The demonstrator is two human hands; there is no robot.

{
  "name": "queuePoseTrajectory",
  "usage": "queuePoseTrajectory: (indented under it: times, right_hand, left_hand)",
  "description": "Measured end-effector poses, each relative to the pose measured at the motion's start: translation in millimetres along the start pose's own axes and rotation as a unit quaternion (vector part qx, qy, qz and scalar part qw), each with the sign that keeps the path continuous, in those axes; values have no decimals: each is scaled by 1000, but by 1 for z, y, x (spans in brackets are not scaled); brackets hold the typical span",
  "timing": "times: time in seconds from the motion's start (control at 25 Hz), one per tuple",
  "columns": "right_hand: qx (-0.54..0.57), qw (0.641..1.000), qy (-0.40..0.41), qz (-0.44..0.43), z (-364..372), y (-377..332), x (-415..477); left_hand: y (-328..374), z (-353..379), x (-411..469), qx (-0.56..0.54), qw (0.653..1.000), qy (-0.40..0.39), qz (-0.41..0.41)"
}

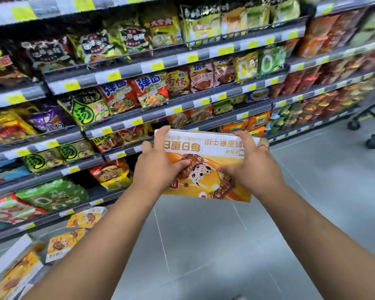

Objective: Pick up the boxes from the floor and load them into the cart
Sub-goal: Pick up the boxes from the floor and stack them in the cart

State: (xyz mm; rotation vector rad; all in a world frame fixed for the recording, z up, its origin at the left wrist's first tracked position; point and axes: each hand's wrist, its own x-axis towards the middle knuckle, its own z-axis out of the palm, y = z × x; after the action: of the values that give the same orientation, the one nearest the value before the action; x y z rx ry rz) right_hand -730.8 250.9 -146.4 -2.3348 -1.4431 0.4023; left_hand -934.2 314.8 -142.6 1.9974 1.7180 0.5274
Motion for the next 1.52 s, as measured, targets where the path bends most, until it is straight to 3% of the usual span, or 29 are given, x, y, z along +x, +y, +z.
queuePoseTrajectory:
  times: [0.24, 0.48, 1.04, 1.52]
  right_hand:
    - [23, 996, 46, 70, -83, 129, 82]
    - [31, 985, 82, 149, -132, 227, 175]
    - [26, 924, 203, 324, -266, 442, 404]
    - [2, 918, 217, 331, -425, 704, 597]
  left_hand:
    - [157, 85, 74, 17, 995, -33, 91]
    - [272, 176, 167, 12, 981, -87, 171]
    - [588, 377, 389, 6, 914, -194, 357]
    - [885, 575, 492, -21, 908, -213, 360]
